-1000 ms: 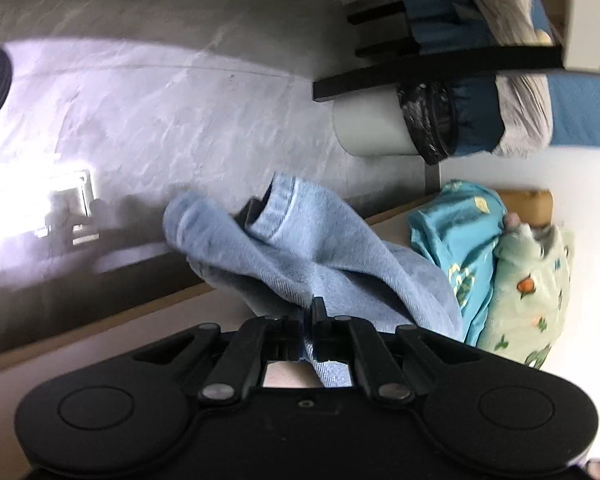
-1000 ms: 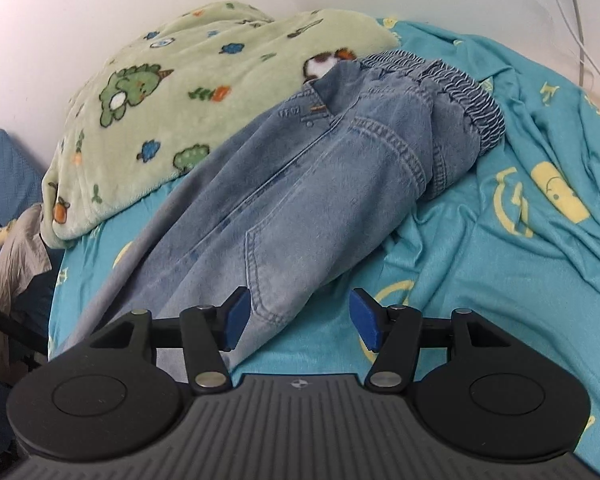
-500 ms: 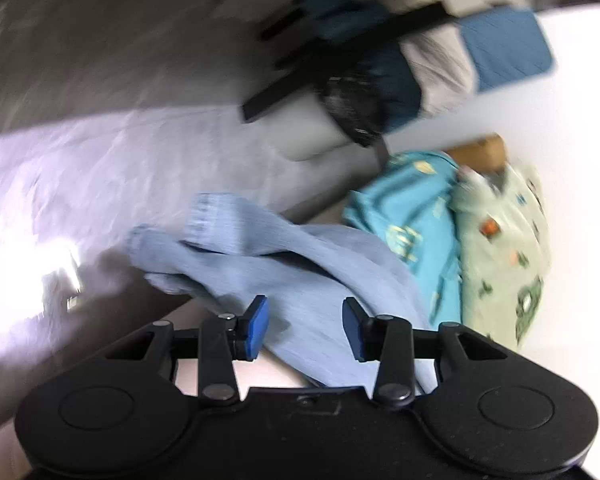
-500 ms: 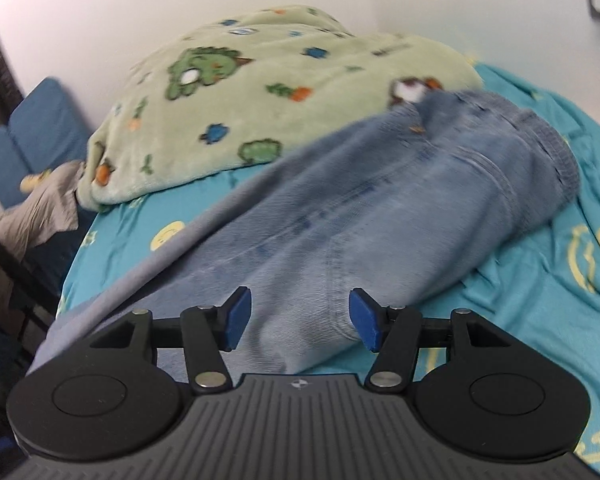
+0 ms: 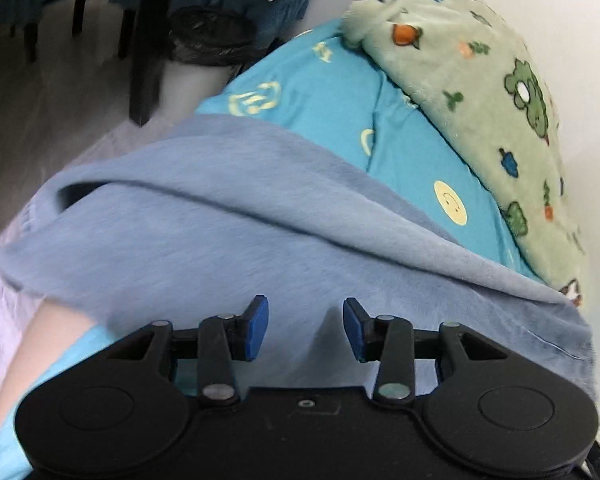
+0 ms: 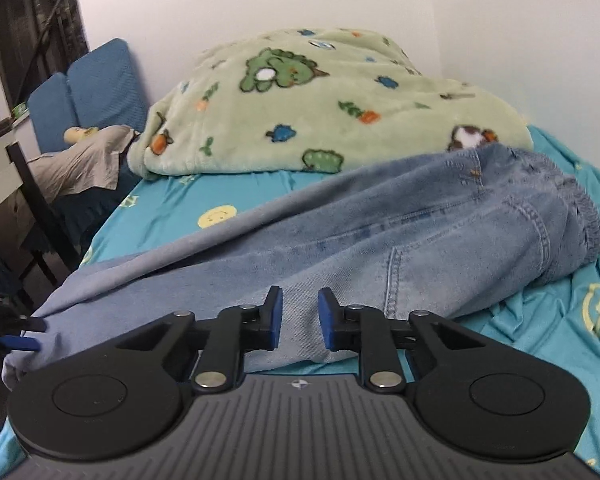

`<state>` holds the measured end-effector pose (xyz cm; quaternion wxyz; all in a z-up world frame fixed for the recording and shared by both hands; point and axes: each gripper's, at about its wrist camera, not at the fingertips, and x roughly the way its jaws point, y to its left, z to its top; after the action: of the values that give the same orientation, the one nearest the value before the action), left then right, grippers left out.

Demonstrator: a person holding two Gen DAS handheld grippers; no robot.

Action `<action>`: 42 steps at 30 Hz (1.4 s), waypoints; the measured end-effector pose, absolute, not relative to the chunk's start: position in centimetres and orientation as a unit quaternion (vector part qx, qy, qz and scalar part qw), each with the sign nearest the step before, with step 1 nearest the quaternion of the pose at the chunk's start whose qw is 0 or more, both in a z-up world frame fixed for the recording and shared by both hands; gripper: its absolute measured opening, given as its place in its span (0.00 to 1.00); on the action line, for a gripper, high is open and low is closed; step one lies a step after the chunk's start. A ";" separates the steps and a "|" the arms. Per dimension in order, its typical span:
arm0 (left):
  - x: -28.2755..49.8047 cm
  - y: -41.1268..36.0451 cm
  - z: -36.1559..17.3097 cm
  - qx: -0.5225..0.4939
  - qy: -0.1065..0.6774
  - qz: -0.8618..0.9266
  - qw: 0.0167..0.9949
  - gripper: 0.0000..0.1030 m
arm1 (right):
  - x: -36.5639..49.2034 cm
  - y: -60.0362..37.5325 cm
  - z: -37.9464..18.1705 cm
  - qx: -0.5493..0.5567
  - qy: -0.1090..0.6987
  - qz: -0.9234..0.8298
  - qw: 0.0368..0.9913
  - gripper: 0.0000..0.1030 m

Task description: Fold clothes

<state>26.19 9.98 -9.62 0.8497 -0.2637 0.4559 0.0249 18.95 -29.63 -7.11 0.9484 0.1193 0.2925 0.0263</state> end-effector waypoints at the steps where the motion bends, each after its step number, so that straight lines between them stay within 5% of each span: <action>1: 26.7 9.2 -10.0 -0.259 0.453 0.027 0.853 0.36 | 19.1 -29.7 -7.1 0.126 0.293 0.026 0.948 0.20; 21: 39.1 5.4 -12.7 -0.153 0.399 0.123 0.896 0.38 | 20.7 -29.8 -7.8 0.182 0.293 0.050 0.937 0.22; 42: 29.4 17.3 -12.0 -0.253 0.394 0.157 0.870 0.41 | 20.7 -27.3 -10.0 0.129 0.322 0.066 0.936 0.22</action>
<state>29.39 17.26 -12.05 0.8697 -0.2528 0.3937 0.1573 20.67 -27.35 -10.05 0.9356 0.1285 0.3222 0.0661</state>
